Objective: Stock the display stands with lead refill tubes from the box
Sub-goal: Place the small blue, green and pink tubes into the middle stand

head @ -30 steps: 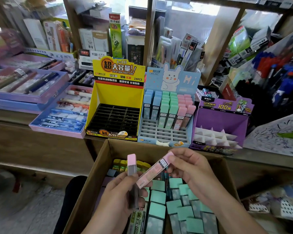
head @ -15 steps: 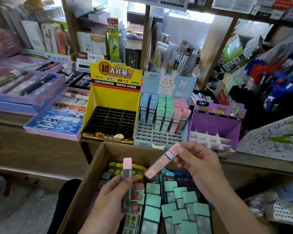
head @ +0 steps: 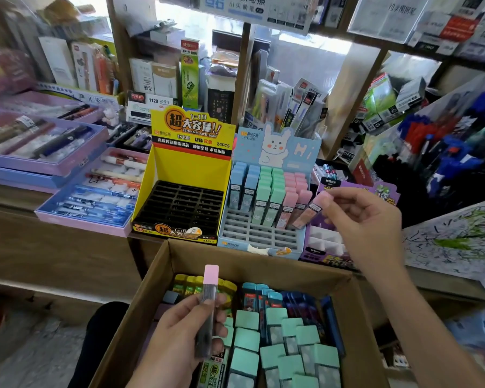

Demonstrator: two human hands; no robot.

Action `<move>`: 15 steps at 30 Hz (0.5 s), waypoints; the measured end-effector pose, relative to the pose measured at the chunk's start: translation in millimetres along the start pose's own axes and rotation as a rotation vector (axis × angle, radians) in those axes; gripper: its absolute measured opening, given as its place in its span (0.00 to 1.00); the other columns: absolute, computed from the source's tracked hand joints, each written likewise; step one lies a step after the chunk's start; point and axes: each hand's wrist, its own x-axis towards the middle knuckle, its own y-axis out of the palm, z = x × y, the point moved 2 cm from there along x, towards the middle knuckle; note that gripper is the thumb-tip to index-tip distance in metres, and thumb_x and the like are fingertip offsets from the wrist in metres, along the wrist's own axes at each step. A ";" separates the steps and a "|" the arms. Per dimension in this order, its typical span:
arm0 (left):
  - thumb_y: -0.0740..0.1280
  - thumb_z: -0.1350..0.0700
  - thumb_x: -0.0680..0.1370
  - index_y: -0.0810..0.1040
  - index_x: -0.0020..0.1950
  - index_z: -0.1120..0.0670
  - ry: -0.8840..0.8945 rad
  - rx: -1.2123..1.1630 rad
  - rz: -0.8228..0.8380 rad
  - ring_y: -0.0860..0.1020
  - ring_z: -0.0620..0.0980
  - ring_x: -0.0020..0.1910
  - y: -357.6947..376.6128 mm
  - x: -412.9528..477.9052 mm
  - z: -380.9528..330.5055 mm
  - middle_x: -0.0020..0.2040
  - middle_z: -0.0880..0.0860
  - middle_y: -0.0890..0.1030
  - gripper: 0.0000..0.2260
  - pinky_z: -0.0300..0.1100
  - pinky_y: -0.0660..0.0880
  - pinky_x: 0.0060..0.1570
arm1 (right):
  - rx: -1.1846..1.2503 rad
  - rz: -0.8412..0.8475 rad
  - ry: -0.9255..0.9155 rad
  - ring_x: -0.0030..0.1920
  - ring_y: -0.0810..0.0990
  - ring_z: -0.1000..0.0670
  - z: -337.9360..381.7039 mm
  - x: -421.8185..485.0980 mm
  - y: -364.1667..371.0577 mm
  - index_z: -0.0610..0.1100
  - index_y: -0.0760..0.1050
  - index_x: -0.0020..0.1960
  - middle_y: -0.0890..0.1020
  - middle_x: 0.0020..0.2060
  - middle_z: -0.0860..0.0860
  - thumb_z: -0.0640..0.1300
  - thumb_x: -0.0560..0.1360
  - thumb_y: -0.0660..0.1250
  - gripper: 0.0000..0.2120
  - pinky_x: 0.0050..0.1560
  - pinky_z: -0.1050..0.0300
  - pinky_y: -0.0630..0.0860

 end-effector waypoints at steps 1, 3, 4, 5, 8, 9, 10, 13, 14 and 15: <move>0.62 0.62 0.81 0.85 0.48 0.66 0.004 0.002 0.001 0.77 0.54 0.29 -0.6 0.2 0.0 0.36 0.61 0.79 0.12 0.42 0.73 0.24 | -0.030 0.008 -0.016 0.41 0.85 0.47 -2.6 1.8 1.8 0.44 0.86 0.51 0.86 0.39 0.49 0.41 0.76 0.76 0.04 0.44 0.57 0.85; 0.63 0.62 0.81 0.86 0.46 0.64 0.008 0.001 0.000 0.78 0.55 0.29 -1.7 0.7 -0.6 0.36 0.62 0.79 0.13 0.42 0.73 0.25 | -0.070 0.036 -0.036 0.43 0.85 0.46 -8.2 3.4 4.9 0.45 0.85 0.51 0.87 0.41 0.49 0.40 0.76 0.76 0.04 0.47 0.55 0.84; 0.63 0.62 0.81 0.86 0.46 0.64 0.008 -0.001 0.001 0.78 0.55 0.29 -2.4 0.8 -0.8 0.36 0.61 0.79 0.13 0.43 0.73 0.25 | -0.072 0.052 -0.037 0.43 0.85 0.47 -10.3 3.3 5.9 0.47 0.85 0.51 0.86 0.41 0.50 0.40 0.76 0.76 0.05 0.47 0.56 0.84; 0.63 0.62 0.81 0.86 0.46 0.63 0.006 -0.002 0.002 0.78 0.55 0.29 -3.1 0.9 -0.9 0.36 0.61 0.79 0.13 0.43 0.73 0.25 | -0.067 0.067 -0.036 0.44 0.85 0.48 -11.9 3.0 6.4 0.49 0.85 0.50 0.86 0.41 0.52 0.40 0.76 0.76 0.06 0.48 0.56 0.84; 0.63 0.62 0.81 0.86 0.46 0.63 -0.002 0.004 0.003 0.78 0.54 0.29 -4.9 2.5 -0.2 0.36 0.61 0.80 0.12 0.43 0.73 0.25 | -0.060 0.093 -0.045 0.44 0.85 0.51 -14.4 3.6 6.1 0.55 0.84 0.50 0.86 0.42 0.55 0.41 0.76 0.76 0.09 0.48 0.59 0.84; 0.64 0.62 0.80 0.86 0.46 0.62 -0.006 0.006 0.008 0.78 0.54 0.29 -4.9 3.2 0.1 0.36 0.61 0.80 0.12 0.43 0.74 0.25 | -0.067 0.097 -0.044 0.44 0.85 0.51 -15.3 4.7 5.7 0.54 0.84 0.50 0.86 0.42 0.55 0.41 0.76 0.76 0.08 0.48 0.59 0.84; 0.65 0.61 0.79 0.86 0.47 0.62 -0.009 0.010 0.013 0.78 0.54 0.30 -4.6 3.5 0.3 0.37 0.61 0.80 0.11 0.43 0.74 0.26 | -0.078 0.099 -0.040 0.44 0.85 0.52 -16.1 6.3 5.5 0.52 0.84 0.52 0.86 0.42 0.54 0.42 0.76 0.76 0.07 0.48 0.59 0.84; 0.68 0.58 0.73 0.86 0.49 0.62 -0.016 0.024 0.032 0.78 0.55 0.31 -3.3 2.9 -1.3 0.37 0.61 0.80 0.11 0.44 0.74 0.27 | -0.143 0.091 -0.059 0.43 0.84 0.51 -16.4 12.2 6.2 0.48 0.81 0.54 0.83 0.42 0.53 0.44 0.77 0.75 0.07 0.47 0.61 0.83; 0.68 0.57 0.72 0.86 0.49 0.62 -0.017 0.024 0.035 0.78 0.55 0.30 -3.1 2.8 -1.3 0.37 0.61 0.80 0.12 0.44 0.74 0.27 | -0.178 0.090 -0.091 0.42 0.84 0.52 -15.6 14.4 7.4 0.48 0.80 0.52 0.83 0.41 0.54 0.44 0.77 0.74 0.06 0.46 0.62 0.82; 0.68 0.57 0.73 0.86 0.48 0.62 -0.016 0.021 0.035 0.78 0.55 0.30 -2.8 2.9 -0.9 0.37 0.61 0.80 0.12 0.44 0.74 0.26 | -0.222 0.094 -0.132 0.41 0.83 0.53 -14.8 16.3 9.0 0.48 0.80 0.51 0.83 0.41 0.54 0.43 0.78 0.74 0.04 0.45 0.64 0.81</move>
